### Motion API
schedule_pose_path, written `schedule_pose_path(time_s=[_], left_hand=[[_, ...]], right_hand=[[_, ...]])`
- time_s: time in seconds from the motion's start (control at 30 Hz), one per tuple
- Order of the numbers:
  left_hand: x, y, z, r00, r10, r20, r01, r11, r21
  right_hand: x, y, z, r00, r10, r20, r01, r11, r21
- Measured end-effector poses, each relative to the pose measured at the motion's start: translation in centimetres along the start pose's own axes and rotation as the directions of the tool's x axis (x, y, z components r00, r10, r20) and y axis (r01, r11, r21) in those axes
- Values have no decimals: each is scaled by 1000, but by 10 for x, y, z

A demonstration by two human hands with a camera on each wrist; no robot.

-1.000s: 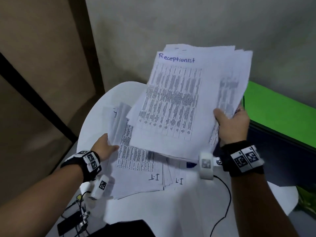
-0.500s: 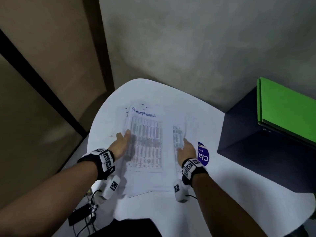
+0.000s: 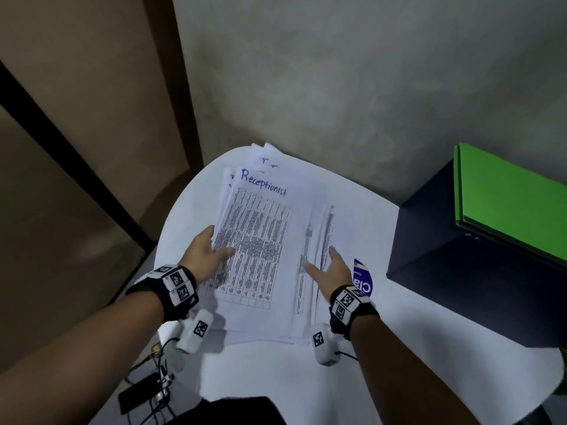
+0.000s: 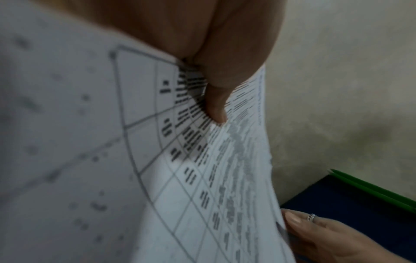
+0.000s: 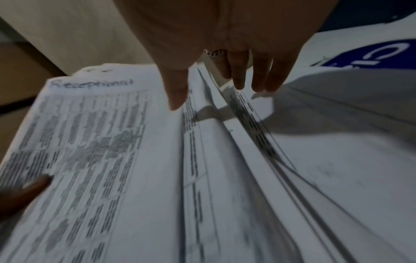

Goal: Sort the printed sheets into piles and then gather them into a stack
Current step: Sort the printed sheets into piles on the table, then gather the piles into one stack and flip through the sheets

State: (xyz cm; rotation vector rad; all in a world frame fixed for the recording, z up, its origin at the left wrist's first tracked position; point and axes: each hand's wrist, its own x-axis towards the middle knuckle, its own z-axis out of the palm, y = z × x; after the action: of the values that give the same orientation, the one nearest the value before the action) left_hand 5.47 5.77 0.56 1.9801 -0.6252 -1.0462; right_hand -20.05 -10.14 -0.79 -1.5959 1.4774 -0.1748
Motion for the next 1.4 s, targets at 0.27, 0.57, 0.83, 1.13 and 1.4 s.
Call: schedule_pose_path(time_s=[0.27, 0.57, 0.83, 1.13, 1.4], left_hand=[[-34, 95, -24, 932, 359, -43, -357, 897, -260], [-32, 92, -9, 903, 413, -117, -429, 875, -226], [-23, 95, 2, 929, 353, -113, -370, 906, -208], [-15, 94, -7, 896, 442, -39, -436, 859, -269], [-19, 109, 7, 882, 435, -181, -468, 853, -230]], right_hand=[[-21, -79, -66, 953, -219, -210, 302, 760, 576], [-45, -102, -78, 882, -385, -272, 470, 686, 555], [-40, -105, -65, 920, -323, -222, 392, 735, 553], [-36, -89, -72, 892, -371, -259, 451, 673, 587], [-41, -102, -69, 899, -303, -315, 431, 733, 526]])
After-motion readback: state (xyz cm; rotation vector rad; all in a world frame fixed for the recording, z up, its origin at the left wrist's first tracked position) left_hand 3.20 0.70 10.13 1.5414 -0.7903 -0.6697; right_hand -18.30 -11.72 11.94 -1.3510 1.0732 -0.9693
